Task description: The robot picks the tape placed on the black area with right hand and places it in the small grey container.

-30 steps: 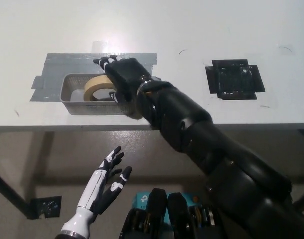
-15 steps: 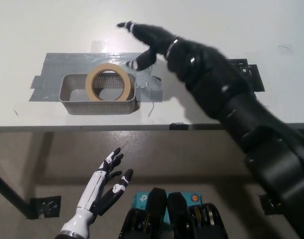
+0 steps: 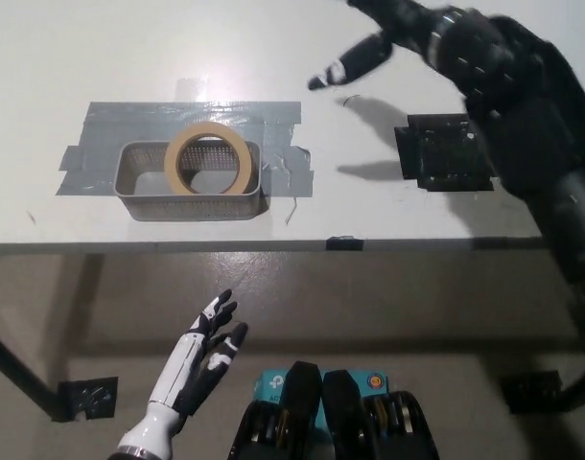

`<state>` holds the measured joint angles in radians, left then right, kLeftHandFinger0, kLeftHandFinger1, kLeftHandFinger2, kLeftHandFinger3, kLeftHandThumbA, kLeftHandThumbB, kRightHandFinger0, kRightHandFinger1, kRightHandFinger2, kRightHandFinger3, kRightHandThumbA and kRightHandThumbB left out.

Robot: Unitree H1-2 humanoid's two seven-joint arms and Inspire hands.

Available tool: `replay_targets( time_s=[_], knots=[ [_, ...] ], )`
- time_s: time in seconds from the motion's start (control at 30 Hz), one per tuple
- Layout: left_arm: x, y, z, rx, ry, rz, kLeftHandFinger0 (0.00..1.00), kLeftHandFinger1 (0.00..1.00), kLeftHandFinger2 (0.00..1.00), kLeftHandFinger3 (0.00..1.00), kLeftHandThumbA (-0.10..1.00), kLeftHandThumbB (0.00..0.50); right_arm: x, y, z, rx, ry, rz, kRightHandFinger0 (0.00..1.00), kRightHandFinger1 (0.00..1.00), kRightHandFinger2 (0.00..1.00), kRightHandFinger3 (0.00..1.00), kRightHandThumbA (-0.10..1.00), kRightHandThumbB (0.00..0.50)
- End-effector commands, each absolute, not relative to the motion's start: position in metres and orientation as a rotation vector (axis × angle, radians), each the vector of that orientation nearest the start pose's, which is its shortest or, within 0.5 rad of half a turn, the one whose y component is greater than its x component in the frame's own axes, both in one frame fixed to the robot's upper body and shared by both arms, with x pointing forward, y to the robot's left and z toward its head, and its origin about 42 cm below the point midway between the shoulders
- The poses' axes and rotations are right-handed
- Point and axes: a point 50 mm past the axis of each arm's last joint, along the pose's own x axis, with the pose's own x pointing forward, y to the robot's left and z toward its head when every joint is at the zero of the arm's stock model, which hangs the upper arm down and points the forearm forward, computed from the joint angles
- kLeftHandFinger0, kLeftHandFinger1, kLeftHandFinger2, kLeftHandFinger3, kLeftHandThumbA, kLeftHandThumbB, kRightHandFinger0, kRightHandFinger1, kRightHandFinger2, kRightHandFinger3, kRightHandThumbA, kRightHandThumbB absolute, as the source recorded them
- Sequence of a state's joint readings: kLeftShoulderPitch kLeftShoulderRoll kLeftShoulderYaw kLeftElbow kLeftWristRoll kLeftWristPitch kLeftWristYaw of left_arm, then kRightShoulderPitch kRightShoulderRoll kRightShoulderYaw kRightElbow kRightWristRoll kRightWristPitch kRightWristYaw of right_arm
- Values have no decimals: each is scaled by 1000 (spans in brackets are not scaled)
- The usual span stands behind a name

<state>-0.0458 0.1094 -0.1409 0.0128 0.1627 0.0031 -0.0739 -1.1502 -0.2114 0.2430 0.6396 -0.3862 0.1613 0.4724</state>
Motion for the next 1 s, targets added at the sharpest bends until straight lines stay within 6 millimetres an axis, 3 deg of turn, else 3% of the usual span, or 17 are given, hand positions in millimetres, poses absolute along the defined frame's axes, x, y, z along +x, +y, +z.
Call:
replay_targets(
  time_s=[0.0, 0.03, 0.1, 0.2, 0.33, 0.4, 0.47, 0.57, 0.7, 0.77, 0.83, 0.87, 0.97],
  knots=[
    [292, 212, 117, 250, -112, -168, 1000, 1000, 1000, 1000, 982, 104, 349, -237, 455, -458, -712, 620, 1000, 1000, 1000, 1000, 1000, 334],
    [292, 213, 116, 252, -120, -164, 1000, 1000, 1000, 1000, 1000, 112, 334, -241, 437, -459, -703, 595, 1000, 1000, 1000, 1000, 1000, 363],
    [293, 216, 115, 255, -128, -152, 1000, 1000, 1000, 1000, 1000, 113, 313, -245, 410, -437, -701, 581, 1000, 1000, 1000, 1000, 1000, 367],
    [285, 217, 109, 243, -109, -146, 1000, 1000, 1000, 1000, 1000, 114, 284, -251, 365, -250, -634, 561, 1000, 1000, 1000, 1000, 1000, 412],
    [279, 211, 104, 224, -92, -144, 1000, 1000, 1000, 1000, 1000, 122, 267, -251, 288, -29, -498, 497, 1000, 1000, 1000, 1000, 1000, 308],
    [271, 212, 99, 213, -79, -141, 1000, 1000, 1000, 1000, 1000, 136, 260, -247, 261, 25, -440, 476, 1000, 1000, 1000, 1000, 1000, 274],
    [264, 215, 96, 196, -69, -142, 1000, 1000, 1000, 1000, 1000, 135, 255, -240, 214, 123, -345, 400, 1000, 1000, 1000, 1000, 1000, 238],
    [258, 218, 95, 192, -56, -142, 1000, 1000, 1000, 1000, 1000, 132, 254, -231, 181, 217, -281, 316, 1000, 1000, 1000, 1000, 1000, 174],
    [254, 218, 96, 178, -46, -139, 1000, 1000, 1000, 1000, 1000, 138, 256, -225, 122, 321, -148, 184, 1000, 1000, 1000, 1000, 1000, 146],
    [261, 223, 99, 185, -62, -138, 1000, 1000, 1000, 1000, 1000, 121, 262, -221, 115, 339, -136, 180, 1000, 1000, 1000, 1000, 1000, 122],
    [268, 225, 104, 183, -73, -136, 1000, 1000, 1000, 1000, 1000, 126, 269, -224, 112, 326, -122, 177, 1000, 1000, 1000, 1000, 1000, 152],
    [271, 225, 106, 182, -79, -134, 1000, 1000, 1000, 1000, 1000, 129, 271, -225, 112, 323, -116, 171, 1000, 1000, 1000, 1000, 1000, 143],
    [268, 225, 105, 182, -71, -132, 1000, 1000, 1000, 1000, 1000, 124, 272, -230, 105, 312, -97, 164, 1000, 1000, 1000, 1000, 1000, 126]
  ],
)
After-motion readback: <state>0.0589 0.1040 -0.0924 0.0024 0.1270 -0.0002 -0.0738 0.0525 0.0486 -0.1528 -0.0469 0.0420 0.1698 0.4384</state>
